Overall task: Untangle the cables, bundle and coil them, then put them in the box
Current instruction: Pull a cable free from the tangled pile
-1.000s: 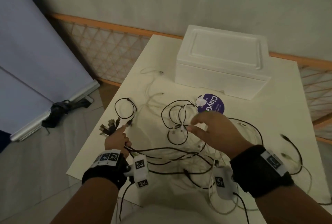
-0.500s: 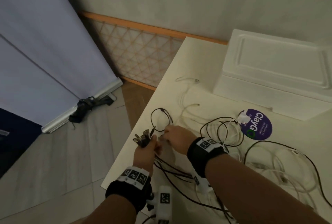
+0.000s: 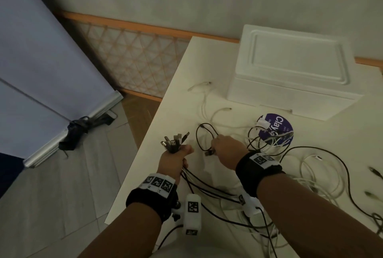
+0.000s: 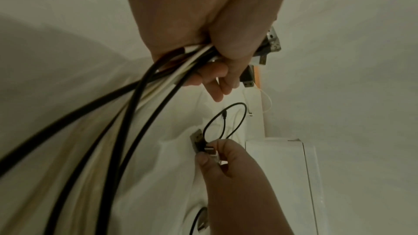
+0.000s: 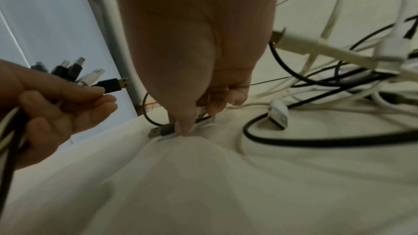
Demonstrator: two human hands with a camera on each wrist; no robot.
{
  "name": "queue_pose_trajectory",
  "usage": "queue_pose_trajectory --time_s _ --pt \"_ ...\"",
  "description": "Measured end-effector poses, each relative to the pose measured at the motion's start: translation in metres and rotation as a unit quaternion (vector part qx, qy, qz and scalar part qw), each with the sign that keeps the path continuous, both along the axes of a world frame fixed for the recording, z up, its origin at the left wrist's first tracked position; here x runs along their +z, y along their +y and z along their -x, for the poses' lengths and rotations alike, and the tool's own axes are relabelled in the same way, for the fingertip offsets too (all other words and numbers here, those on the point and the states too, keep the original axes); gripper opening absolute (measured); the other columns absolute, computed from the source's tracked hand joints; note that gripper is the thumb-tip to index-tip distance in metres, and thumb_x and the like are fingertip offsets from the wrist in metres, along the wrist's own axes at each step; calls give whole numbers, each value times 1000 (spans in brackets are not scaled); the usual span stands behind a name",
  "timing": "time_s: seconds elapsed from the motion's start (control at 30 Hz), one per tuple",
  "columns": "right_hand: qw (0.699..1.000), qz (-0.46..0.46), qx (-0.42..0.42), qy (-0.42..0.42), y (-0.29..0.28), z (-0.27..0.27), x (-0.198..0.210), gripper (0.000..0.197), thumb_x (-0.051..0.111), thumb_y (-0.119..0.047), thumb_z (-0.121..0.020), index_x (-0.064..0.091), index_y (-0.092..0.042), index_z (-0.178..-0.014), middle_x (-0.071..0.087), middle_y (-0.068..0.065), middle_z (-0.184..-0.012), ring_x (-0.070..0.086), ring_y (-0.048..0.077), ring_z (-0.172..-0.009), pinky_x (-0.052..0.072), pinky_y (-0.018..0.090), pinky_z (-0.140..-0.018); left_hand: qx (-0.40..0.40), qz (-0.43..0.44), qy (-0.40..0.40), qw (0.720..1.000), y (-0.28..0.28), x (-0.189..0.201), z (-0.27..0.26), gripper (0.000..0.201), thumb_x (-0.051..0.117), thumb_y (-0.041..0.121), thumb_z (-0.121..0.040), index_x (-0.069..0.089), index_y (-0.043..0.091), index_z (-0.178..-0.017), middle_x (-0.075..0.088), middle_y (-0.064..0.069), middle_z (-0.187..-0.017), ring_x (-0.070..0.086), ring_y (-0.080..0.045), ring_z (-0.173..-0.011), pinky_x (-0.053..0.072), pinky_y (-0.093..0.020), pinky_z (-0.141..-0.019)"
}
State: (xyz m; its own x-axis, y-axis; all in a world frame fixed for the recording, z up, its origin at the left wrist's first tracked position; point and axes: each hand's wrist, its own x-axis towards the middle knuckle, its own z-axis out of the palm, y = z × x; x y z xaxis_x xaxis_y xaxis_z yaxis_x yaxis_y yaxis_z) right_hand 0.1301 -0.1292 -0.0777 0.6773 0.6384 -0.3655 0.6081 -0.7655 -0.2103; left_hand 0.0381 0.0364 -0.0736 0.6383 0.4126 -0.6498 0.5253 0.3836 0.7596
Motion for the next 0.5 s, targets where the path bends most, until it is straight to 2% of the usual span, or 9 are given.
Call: queue_pose_trajectory --time_s 0.1,0.17,0.23,0.3,0.4,0.5 --pt "991 -90 -76 59 -5 2 12 17 43 -19 -97 51 -14 -111 51 6 -113 55 29 -100 45 40 -83 -13 -1 -15 1000 -10 2 -5 8 68 14 -86 75 12 -82 72 -12 -95 43 -14 -50 42 -35 -65" --pt "966 -188 -137 111 -5 4 24 15 45 -22 -97 52 -14 -108 56 7 -106 58 26 -90 48 42 -82 -24 6 -41 999 -15 5 -9 8 69 15 -86 77 17 -86 65 -13 -90 43 -12 -49 40 -33 -63" --pt "932 -277 -174 154 -3 6 38 9 45 -20 -98 50 -14 -102 60 6 -93 57 21 -74 51 37 -71 -38 24 -72 996 -22 12 -12 10 72 21 -85 77 22 -92 60 -10 -89 43 -10 -50 38 -33 -63" --pt "903 -334 -195 187 -2 9 50 4 43 -18 -99 47 -18 -99 58 -1 -81 52 15 -61 47 27 -59 -55 33 -93 994 -29 20 -16 13 74 31 -80 77 25 -92 59 -9 -87 43 -9 -50 38 -34 -65" --pt "880 -383 -204 195 1 13 58 6 44 -18 -99 49 -15 -102 52 -5 -73 47 8 -56 41 23 -55 -55 52 -129 989 -38 28 -21 12 68 22 -88 73 18 -99 62 -1 -78 41 -8 -50 38 -28 -60" --pt "856 -412 -221 221 4 17 63 11 45 -20 -99 51 -11 -101 53 -4 -70 48 12 -50 42 25 -52 -46 85 -153 983 -43 32 -19 17 66 20 -89 70 11 -103 57 1 -72 39 -7 -50 38 -26 -56"
